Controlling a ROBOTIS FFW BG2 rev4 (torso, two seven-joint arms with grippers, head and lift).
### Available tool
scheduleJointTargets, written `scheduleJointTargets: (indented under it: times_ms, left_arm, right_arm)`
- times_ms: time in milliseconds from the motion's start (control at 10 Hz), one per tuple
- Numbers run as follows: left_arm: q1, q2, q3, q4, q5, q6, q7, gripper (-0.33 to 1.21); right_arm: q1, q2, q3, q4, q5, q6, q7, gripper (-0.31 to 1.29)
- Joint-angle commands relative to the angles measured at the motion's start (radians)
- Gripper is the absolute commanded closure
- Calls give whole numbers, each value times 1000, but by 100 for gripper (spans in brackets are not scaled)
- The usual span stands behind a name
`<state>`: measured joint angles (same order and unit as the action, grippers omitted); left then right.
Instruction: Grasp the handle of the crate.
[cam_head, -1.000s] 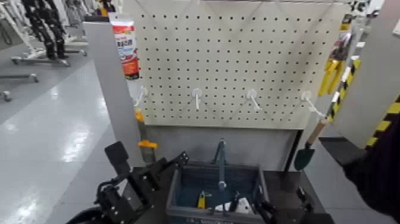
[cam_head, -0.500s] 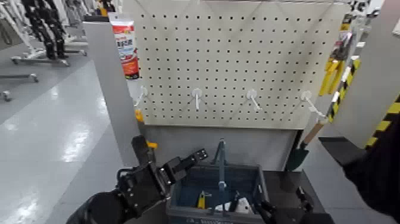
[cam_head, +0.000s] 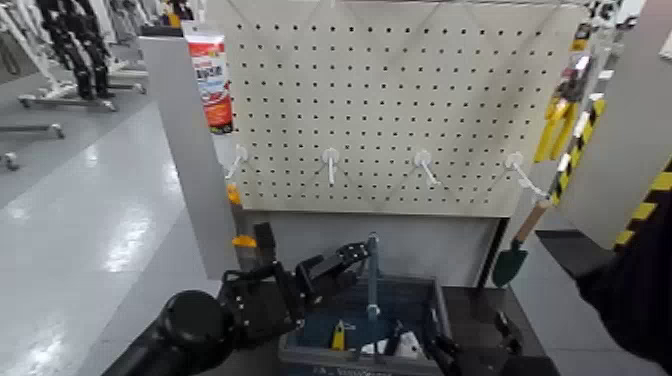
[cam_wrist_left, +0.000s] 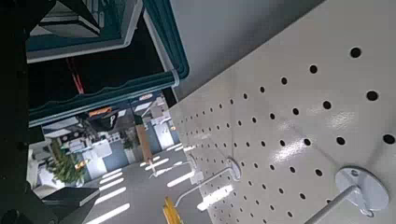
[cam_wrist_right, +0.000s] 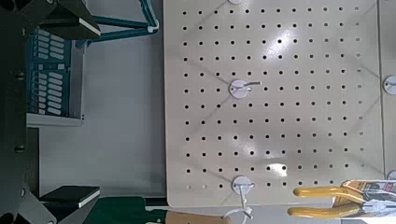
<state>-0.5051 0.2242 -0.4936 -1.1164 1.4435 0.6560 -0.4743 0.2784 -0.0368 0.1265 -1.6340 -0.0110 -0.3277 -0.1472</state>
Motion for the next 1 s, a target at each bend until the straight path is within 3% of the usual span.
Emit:
scheduleJointTargets:
  times_ms: [100,500,1000]
  left_arm:
    - [-79,-13,-53,119,74,48,-26,11]
    - [-156,-28,-126,250,176,89,-106,11]
    - [-194,-37,-177,311,244,131,-142,14]
  right_arm:
    - [-7,-2,8,6,-4,-5,0,13]
    - [-22,-3,22,17,-9,-11,0,13]
    - [-34,-5,36,26,-11,-14,2,13]
